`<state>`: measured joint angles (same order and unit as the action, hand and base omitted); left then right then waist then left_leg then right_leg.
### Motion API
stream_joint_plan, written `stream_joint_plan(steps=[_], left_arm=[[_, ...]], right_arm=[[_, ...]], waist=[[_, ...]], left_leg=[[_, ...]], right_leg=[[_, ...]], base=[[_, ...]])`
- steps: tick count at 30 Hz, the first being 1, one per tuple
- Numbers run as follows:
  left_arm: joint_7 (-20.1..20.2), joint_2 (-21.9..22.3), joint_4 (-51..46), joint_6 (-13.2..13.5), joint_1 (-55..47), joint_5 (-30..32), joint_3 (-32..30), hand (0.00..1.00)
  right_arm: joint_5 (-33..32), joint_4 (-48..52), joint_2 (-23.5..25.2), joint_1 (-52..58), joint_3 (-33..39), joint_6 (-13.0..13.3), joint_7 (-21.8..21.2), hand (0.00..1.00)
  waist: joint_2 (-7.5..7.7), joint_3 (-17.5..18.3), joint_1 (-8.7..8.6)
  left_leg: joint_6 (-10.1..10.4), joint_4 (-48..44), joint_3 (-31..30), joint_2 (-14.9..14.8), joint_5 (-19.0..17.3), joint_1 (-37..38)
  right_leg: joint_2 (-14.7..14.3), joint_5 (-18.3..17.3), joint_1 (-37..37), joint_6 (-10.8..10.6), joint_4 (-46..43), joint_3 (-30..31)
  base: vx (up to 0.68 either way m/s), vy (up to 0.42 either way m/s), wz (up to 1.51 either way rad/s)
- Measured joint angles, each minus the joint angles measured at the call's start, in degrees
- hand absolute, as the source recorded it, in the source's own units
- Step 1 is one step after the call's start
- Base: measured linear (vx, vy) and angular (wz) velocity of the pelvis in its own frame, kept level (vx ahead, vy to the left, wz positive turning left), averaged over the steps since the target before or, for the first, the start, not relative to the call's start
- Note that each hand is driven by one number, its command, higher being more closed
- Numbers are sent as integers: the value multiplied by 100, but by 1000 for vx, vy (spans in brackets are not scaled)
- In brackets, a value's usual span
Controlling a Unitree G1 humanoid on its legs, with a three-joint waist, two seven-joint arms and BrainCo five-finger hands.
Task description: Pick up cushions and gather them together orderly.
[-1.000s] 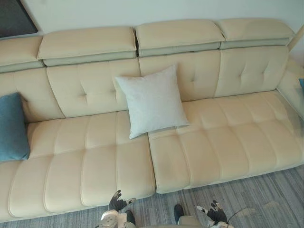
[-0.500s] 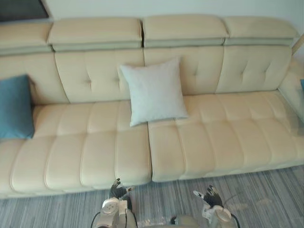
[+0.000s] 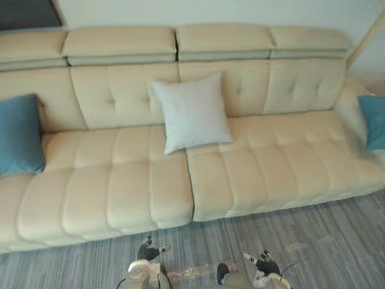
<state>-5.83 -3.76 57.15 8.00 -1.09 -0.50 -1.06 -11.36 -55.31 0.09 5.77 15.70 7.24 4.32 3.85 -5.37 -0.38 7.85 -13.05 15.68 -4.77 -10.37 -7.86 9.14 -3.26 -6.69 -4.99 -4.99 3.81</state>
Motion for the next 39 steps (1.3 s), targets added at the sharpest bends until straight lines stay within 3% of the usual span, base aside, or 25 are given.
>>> stream_joint_plan(steps=[3, 6, 8, 9, 10, 14, 15, 16, 17, 18, 20, 21, 22, 23, 24, 25, 27, 29, 31, 33, 36, 38, 39], left_arm=[[68, -69, 191, -10, 29, 37, -4, 0], [101, -119, 219, -85, 29, 46, -21, 0], [101, -163, 213, -100, 32, 45, -32, 0], [104, -179, 212, -108, 90, 44, -20, 0], [102, -167, 212, -113, 185, 44, -19, 0], [97, -124, 180, -86, 321, 43, -25, 0], [97, -145, 181, -87, 379, 42, -17, 0], [99, -177, 179, -85, 437, 41, -1, 0], [87, -164, 180, -95, 478, 39, -7, 0], [89, -213, 188, -96, 454, 39, -20, 0], [88, -203, 196, -103, 296, 33, -22, 0], [89, -183, 196, -115, 221, 31, -15, 0], [89, -116, 190, -120, 160, 32, -17, 0], [99, -57, 187, -118, 92, 32, -9, 0], [101, 11, 184, -114, 29, 25, -5, 0], [99, 61, 132, -115, 12, 16, -7, 0], [97, 60, 18, -105, 36, -87, 47, 0], [93, 126, -61, -97, 7, -120, 51, 0], [92, 219, -123, -96, 19, -200, 56, 0], [87, 312, -194, -87, 24, -206, 45, 0], [83, 287, -186, -84, 29, -216, 23, 0], [94, 291, -201, -82, 16, -253, -34, 0], [94, 263, -236, -82, 23, -258, -128, 0]], right_arm=[[0, -69, 1, 0, 15, 0, -47, 0], [5, -77, -29, -221, 136, -1, -87, 0], [12, -83, -91, -474, -49, 9, -90, 0], [19, -79, -141, -546, -91, 7, -95, 0], [23, -82, -223, -552, -90, 3, -92, 0], [29, -96, -563, -504, -201, 1, -75, 0], [29, -97, -583, -534, -248, -1, -65, 0], [30, -99, -554, -526, -246, -15, -61, 0], [35, -108, -573, -510, -243, -22, -57, 0], [55, -232, -553, -507, -243, -35, -58, 0], [72, -269, -469, -439, -240, -66, -64, 0], [67, -285, -485, -407, -242, -66, -80, 0], [47, -297, -517, -324, -236, -65, -80, 0], [14, -304, -536, -234, -233, -65, -75, 0], [11, -309, -558, -194, -225, -65, -68, 0], [7, -318, -584, -198, -104, -64, -58, 0], [-1, -475, -582, -233, 203, -101, -13, 0], [-1, -475, -615, -213, 273, -117, 35, 0], [-1, -463, -637, -240, 438, -124, 79, 0], [4, -410, -604, -251, 437, -122, 136, 0], [11, -380, -448, -272, 437, -117, 153, 0], [18, -273, -376, -274, 435, -122, 154, 0], [27, -183, -280, -236, 433, -118, 150, 0]], waist=[[24, 16, -24], [-148, -54, -3], [-279, -57, 53], [-301, -71, -3], [-345, -111, -33], [-590, -132, -78], [-579, -139, -87], [-464, -142, -146], [-499, -163, -171], [-508, -172, -148], [-481, -172, -111], [-506, -183, -131], [-548, -214, -132], [-549, -229, -135], [-514, -246, -128], [-550, -243, -105], [-518, -349, -81], [-552, -403, -23], [-652, -452, 26], [-748, -498, 101], [-697, -465, 185], [-700, -449, 223], [-580, -447, 255]], left_leg=[[-17, -4, 82, 23, -10, 37], [-214, -242, 305, -229, -131, 155], [-258, -220, 631, -486, -119, 206], [-278, -254, 805, -549, -119, 230], [-324, -322, 885, -550, -150, 327], [-373, -378, 1144, -630, -182, 851], [-370, -377, 1232, -646, -183, 884], [-302, -350, 1409, -603, -237, 939], [-172, -306, 1548, -686, -406, 1041], [-35, -340, 1673, -841, -539, 1132], [-36, -1234, 1643, -1229, -532, 945], [-112, -1889, 1517, -1452, -486, 758], [-574, -2787, 1298, -1752, -233, 491], [-1160, -3535, 1012, -1890, 91, 175], [-1113, -3910, 627, -1803, 37, -58], [-833, -4052, 231, -1560, -145, -254], [-667, -3782, -109, -1008, -443, -461], [-614, -3095, -394, -482, -544, -634], [-435, -1614, -1006, 96, -394, -767], [-332, -253, -1372, 291, 47, -828], [-394, -8, -1386, 273, 722, -758], [-563, -179, -1282, 268, 840, -708], [-713, -636, -1020, 280, 527, -761]], right_leg=[[-49, 138, -15, -105, 141, 176], [-370, 403, -160, 65, 90, 366], [-540, 658, -414, 389, -45, -576], [-482, 586, -530, 548, -191, -1483], [-464, 527, -546, 645, -343, -1995], [-523, 542, -527, 710, -709, -2126], [-497, 443, -539, 806, -712, -2261], [-297, -209, -528, 987, -849, -2906], [-195, -335, -527, 789, -1082, -3224], [-339, -355, -515, 747, -1118, -3201], [-591, -429, -413, 845, -1007, -3020], [-693, -487, -336, 906, -969, -3010], [-841, -541, -170, 942, -935, -2900], [-941, -585, 21, 1008, -872, -2721], [-998, -616, 103, 1061, -872, -2567], [-1028, -629, 175, 1076, -878, -2356], [-1031, -683, 326, 1166, -885, -1930], [-1036, -726, 463, 1187, -877, -1570], [-1100, -793, 586, 1155, -861, -1164], [-1274, -856, 743, 1059, -694, -775], [-1371, -993, 937, 907, -532, -285], [-1351, -1117, 984, 838, -573, -35], [-1231, -1303, 987, 710, -704, 208]], base=[[114, 29, -34], [148, -8, -98], [114, -47, -143], [99, -81, -104], [106, -91, -98], [39, -34, -86], [10, -84, -43], [4, -127, -29], [-2, -109, -34], [24, -114, -50], [45, -187, -58], [69, -274, -54], [68, -211, -58], [152, -204, -66], [193, -105, -80], [250, -80, -102], [194, -33, -108], [157, 15, -104], [225, 63, -105], [241, 91, -103], [302, 130, -87], [454, 199, -78], [511, 226, -82]])
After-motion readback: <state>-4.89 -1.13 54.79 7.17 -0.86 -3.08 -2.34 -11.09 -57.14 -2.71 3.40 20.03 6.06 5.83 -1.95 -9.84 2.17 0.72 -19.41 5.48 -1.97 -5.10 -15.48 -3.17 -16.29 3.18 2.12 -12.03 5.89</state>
